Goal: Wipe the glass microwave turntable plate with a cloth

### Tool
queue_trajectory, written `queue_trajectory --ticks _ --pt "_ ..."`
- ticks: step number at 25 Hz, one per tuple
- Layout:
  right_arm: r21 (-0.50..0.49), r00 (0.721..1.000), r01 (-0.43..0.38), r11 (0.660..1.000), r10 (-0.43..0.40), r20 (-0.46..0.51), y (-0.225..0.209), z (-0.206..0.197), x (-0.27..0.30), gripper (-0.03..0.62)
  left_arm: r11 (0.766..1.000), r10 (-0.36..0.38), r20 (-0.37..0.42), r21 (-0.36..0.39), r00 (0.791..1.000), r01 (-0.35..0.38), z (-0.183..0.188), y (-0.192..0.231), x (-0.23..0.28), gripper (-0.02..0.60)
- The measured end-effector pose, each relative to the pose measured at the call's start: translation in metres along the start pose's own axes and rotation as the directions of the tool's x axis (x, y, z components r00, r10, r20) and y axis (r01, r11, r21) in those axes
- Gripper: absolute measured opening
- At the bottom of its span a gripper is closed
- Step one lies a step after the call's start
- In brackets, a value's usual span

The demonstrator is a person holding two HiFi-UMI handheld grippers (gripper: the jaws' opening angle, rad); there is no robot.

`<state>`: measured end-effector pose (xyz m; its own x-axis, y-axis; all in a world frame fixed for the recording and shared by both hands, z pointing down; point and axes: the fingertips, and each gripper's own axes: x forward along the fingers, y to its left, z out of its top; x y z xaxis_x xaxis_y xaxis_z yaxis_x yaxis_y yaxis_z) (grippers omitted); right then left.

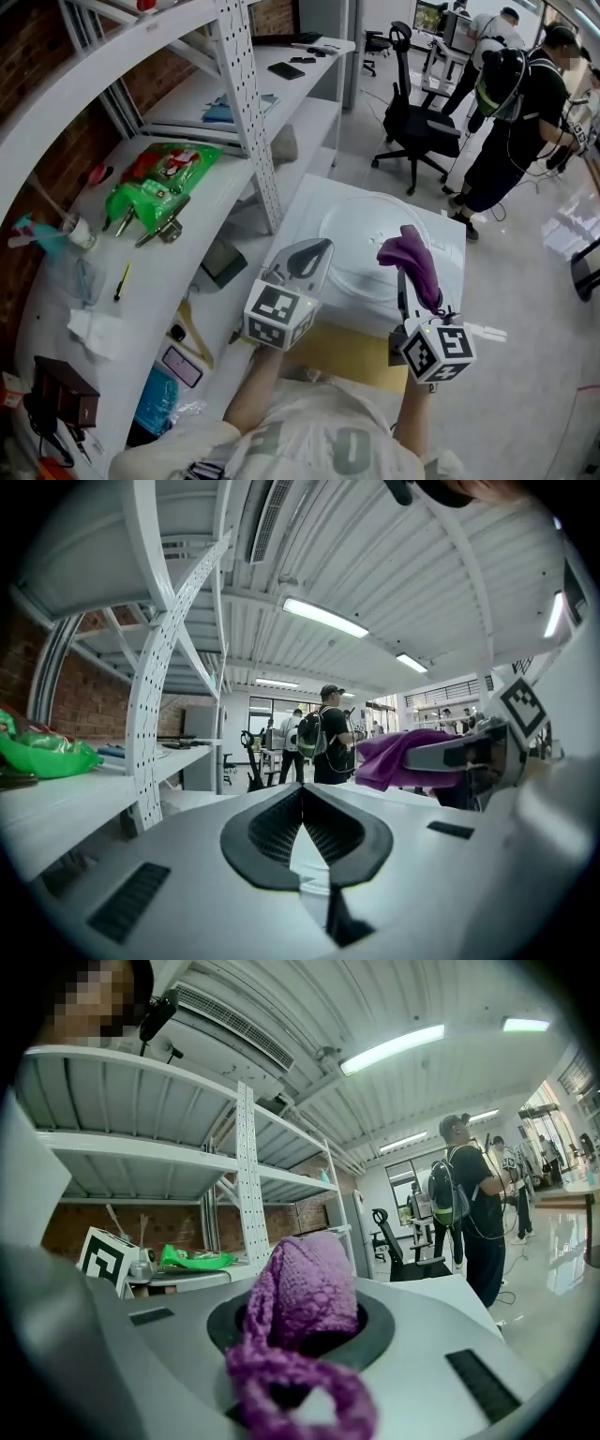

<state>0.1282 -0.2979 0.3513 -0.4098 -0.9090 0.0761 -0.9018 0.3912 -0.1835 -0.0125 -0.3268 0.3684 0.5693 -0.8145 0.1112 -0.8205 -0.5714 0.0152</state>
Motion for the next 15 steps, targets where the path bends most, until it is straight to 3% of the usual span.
queue_trajectory --ticks 5,8,13,15 --pt "0.013 1.0 0.012 1.0 -0.012 -0.015 -0.002 -0.006 0.002 0.055 0.999 -0.041 -0.106 0.01 0.994 0.042 -0.02 -0.007 0.009 0.003" --pt "0.024 0.999 0.016 1.0 -0.016 -0.028 -0.001 -0.012 0.0 0.055 0.998 -0.041 -0.217 0.036 0.975 0.05 -0.041 -0.012 0.014 0.003" --pt "0.023 0.999 0.019 1.0 -0.018 -0.034 0.0 -0.013 -0.005 0.055 0.996 -0.015 -0.278 0.076 0.96 0.038 -0.049 -0.015 0.018 0.003" --pt "0.021 0.999 0.021 1.0 -0.021 -0.036 0.0 -0.013 -0.007 0.055 0.994 -0.023 -0.335 0.089 0.942 0.056 -0.055 -0.018 0.019 0.003"
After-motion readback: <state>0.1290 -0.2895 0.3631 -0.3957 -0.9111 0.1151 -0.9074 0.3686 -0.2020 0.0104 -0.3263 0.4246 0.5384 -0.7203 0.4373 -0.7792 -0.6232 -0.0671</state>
